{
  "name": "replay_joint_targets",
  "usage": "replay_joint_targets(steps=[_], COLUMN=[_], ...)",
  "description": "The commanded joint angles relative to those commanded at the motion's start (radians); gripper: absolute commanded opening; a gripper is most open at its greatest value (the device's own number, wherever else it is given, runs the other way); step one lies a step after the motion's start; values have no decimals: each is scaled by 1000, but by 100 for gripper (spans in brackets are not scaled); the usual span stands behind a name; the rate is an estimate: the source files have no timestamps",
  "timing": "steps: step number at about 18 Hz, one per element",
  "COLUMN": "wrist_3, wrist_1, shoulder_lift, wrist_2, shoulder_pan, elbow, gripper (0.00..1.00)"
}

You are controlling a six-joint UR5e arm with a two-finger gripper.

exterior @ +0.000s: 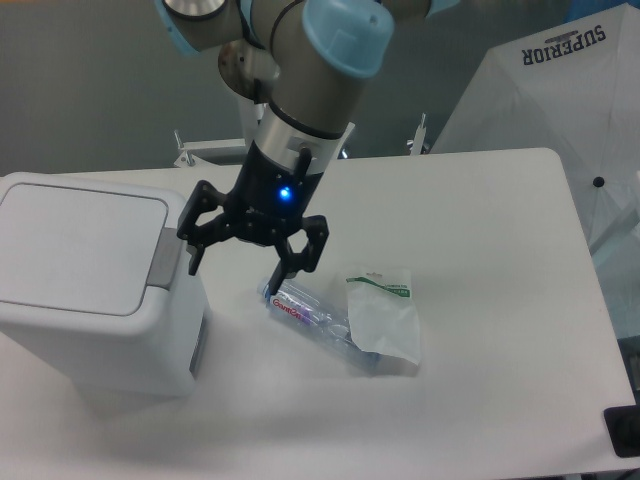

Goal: Open the trash can
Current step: 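Move the gripper over the table toward the trash can lid, then push the gripper finger against the lid edge to flip it open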

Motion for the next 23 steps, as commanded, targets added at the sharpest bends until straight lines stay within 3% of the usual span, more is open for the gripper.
replay_joint_targets(steps=[23], wrist_3=[9], wrist_1=[8], shoulder_lift=[23], wrist_2=[11], shoulder_pan=[-26], elbow=[-77], gripper=[100])
